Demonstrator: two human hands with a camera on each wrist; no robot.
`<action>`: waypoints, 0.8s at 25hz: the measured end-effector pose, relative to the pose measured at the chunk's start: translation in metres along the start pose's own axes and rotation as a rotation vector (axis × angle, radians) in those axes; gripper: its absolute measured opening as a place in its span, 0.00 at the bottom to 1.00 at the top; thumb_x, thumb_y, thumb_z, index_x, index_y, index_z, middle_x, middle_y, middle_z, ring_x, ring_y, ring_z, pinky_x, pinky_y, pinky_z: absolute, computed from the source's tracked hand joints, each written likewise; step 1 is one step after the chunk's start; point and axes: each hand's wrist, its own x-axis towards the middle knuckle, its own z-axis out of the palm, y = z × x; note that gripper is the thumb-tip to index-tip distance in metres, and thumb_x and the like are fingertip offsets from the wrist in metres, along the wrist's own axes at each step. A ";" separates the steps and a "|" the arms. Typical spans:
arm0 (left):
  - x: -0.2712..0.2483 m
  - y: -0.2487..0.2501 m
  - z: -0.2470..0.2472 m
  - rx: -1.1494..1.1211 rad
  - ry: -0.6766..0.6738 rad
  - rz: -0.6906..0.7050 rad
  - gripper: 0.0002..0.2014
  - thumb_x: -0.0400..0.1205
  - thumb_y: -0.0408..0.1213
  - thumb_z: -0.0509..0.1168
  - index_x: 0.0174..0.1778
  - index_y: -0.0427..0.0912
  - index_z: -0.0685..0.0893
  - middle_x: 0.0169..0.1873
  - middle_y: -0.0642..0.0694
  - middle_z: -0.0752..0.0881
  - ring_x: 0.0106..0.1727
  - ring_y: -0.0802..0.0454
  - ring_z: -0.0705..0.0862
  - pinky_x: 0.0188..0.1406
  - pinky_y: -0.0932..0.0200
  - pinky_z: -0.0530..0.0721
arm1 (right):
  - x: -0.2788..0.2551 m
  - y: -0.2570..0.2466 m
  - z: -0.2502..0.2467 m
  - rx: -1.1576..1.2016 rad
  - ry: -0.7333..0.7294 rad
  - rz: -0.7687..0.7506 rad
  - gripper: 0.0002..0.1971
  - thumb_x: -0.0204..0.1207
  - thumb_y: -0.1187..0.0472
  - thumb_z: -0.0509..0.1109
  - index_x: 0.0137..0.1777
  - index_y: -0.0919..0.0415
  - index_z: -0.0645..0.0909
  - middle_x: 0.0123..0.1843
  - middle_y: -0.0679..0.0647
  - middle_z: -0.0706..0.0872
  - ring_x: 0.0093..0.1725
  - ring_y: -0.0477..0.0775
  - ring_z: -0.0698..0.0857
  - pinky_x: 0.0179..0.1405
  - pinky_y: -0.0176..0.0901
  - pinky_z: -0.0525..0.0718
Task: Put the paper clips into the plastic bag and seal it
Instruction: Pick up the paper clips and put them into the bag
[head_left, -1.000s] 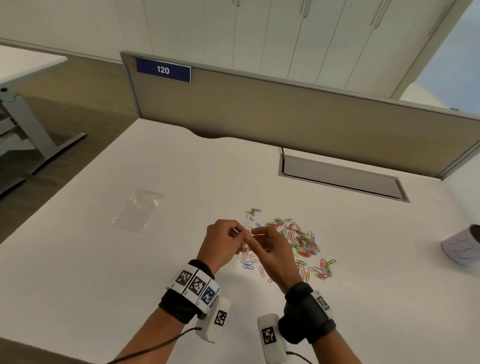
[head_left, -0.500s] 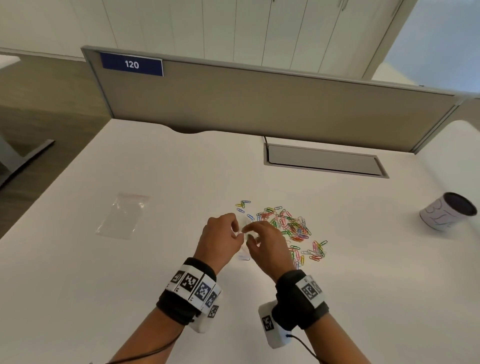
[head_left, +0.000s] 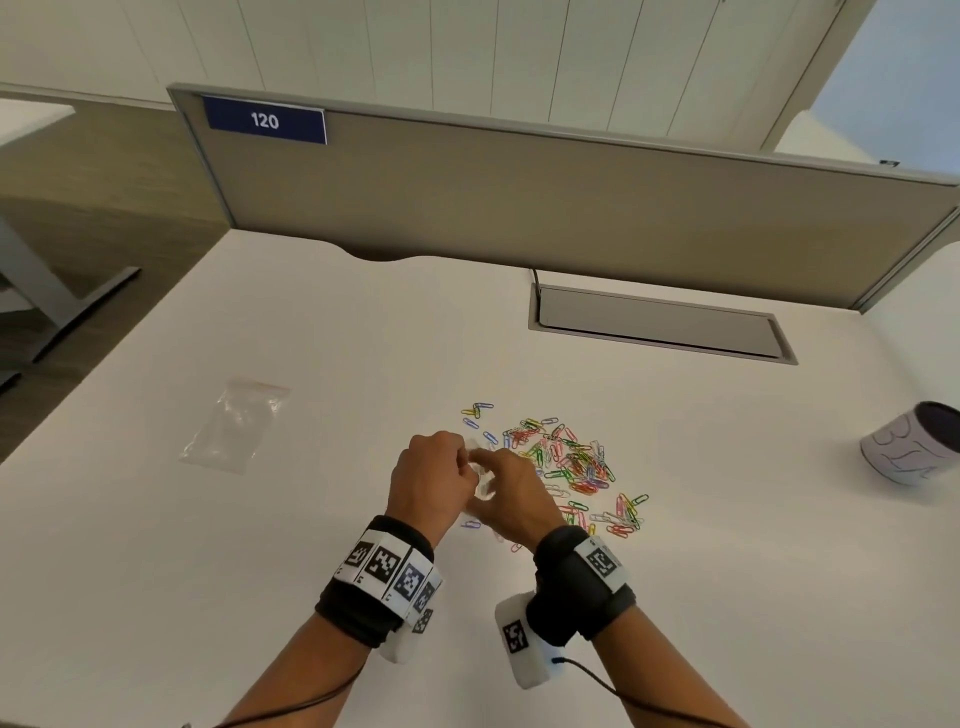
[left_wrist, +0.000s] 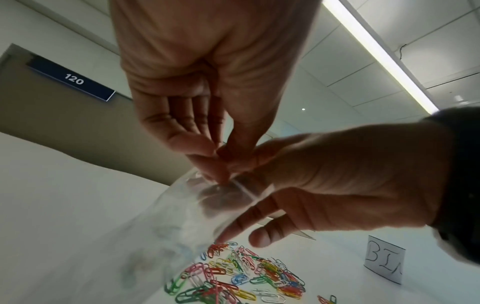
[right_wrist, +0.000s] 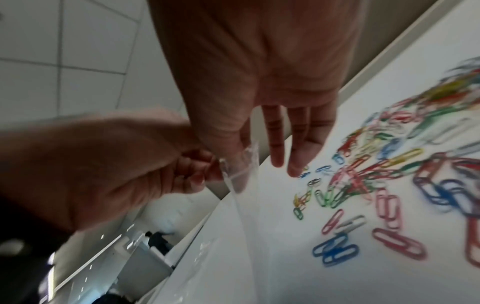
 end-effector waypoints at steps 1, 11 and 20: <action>0.003 0.001 0.004 -0.013 0.000 -0.018 0.05 0.77 0.35 0.68 0.44 0.39 0.88 0.38 0.41 0.92 0.40 0.44 0.90 0.44 0.50 0.90 | -0.002 0.006 -0.008 0.089 -0.001 -0.002 0.18 0.72 0.53 0.75 0.61 0.51 0.82 0.60 0.52 0.83 0.55 0.53 0.84 0.51 0.41 0.83; 0.012 0.019 0.055 -0.207 -0.045 -0.165 0.04 0.78 0.34 0.71 0.42 0.38 0.89 0.36 0.40 0.92 0.34 0.48 0.92 0.45 0.50 0.91 | 0.015 0.123 -0.068 -0.339 -0.035 0.271 0.32 0.71 0.48 0.75 0.75 0.44 0.69 0.79 0.58 0.67 0.76 0.66 0.64 0.71 0.63 0.70; 0.012 0.029 0.069 -0.279 -0.017 -0.244 0.03 0.78 0.32 0.71 0.39 0.38 0.87 0.30 0.45 0.90 0.27 0.53 0.91 0.30 0.64 0.85 | 0.023 0.145 -0.065 -0.352 0.023 0.075 0.09 0.76 0.68 0.66 0.53 0.59 0.84 0.53 0.59 0.83 0.54 0.63 0.81 0.49 0.51 0.83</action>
